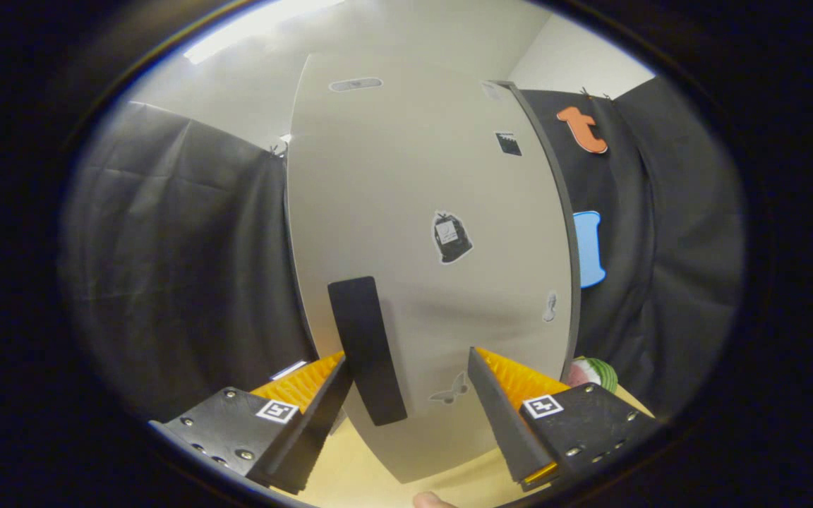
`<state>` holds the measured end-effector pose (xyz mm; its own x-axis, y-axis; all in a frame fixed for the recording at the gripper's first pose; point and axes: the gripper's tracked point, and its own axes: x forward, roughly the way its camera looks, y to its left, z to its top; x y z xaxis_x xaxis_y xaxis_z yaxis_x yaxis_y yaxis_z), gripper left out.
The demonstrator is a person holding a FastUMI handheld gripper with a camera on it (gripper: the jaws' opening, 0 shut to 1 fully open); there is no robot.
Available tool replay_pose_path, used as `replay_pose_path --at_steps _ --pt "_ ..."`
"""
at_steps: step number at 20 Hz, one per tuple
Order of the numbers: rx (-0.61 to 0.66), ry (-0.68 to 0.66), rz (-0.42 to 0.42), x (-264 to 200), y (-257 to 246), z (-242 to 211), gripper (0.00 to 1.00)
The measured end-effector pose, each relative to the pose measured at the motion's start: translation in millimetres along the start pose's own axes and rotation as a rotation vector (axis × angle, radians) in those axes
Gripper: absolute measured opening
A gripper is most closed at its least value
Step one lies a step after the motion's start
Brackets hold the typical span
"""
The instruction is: Open the shoe cabinet door, grab the shoes and put them into the shoe cabinet, then close the shoe cabinet door.
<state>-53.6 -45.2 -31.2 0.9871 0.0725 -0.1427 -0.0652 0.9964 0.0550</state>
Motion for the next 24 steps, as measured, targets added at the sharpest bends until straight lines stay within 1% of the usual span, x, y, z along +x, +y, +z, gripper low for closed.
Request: replay_pose_path --at_steps 18,24 --pt "-0.005 -0.027 0.015 86 27 -4 1.0" --pt "-0.001 -0.035 0.019 104 32 -5 0.99"
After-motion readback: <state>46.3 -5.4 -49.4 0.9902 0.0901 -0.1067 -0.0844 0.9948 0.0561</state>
